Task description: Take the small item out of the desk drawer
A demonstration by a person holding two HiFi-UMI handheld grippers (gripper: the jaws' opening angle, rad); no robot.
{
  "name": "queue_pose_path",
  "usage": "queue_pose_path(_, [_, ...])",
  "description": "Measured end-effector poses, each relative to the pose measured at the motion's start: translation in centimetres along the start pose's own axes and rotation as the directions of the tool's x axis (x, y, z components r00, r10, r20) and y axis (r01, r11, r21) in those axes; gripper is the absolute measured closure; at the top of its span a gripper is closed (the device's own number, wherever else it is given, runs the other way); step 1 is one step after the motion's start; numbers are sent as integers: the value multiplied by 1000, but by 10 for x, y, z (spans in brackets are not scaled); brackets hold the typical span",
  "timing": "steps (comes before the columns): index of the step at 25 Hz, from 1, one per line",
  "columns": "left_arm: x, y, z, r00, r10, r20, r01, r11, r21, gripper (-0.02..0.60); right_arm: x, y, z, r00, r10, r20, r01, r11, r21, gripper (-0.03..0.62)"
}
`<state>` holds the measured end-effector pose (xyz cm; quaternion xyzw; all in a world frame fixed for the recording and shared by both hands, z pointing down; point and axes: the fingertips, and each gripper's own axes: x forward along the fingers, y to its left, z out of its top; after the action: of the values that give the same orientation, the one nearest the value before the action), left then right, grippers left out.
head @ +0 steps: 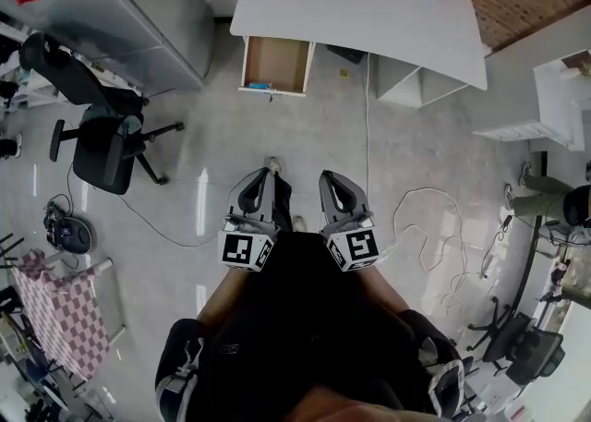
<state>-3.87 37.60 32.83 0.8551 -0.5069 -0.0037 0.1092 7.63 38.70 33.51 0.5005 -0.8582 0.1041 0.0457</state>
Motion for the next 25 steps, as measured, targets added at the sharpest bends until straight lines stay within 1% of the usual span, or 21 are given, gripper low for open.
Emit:
queue_pose_path(3, [37,24,11,1000,-10,7,10,1000,1,572,38,-10,13,1000,9,-12,-9,1000,-12,566])
queue_pose_path(7, [77,72,22,1000,-3,4,3,1000,-9,572,96,-20,25,1000,8,-27,-9,1000,-24,566])
queue_pose_path(12, [123,122,29,1000,1,-5,-1,1000,19,572,159,-38,35,1000,-16,-23,16,1000,-18,566])
queue_pose_path(16, [153,150,33,1000,21,-20,-20,999,44,572,197,-49,45,1000,-18,-25,18,1000,-14,566])
queue_pose_path(19, [172,169,20,998,36,-52,-34,999,41,572,224,-55,47,1000,-4,-30,4,1000,-4,566])
queue_pose_path(22, [208,189,3,995,40,-91,-33,997,72,572,260,-69,50,999,25,-26,-24,1000,16,566])
queue_pose_path(25, [239,206,-17,987,75,-143,-61,993,101,572,288,-82,43,997,61,-56,-62,998,0,566])
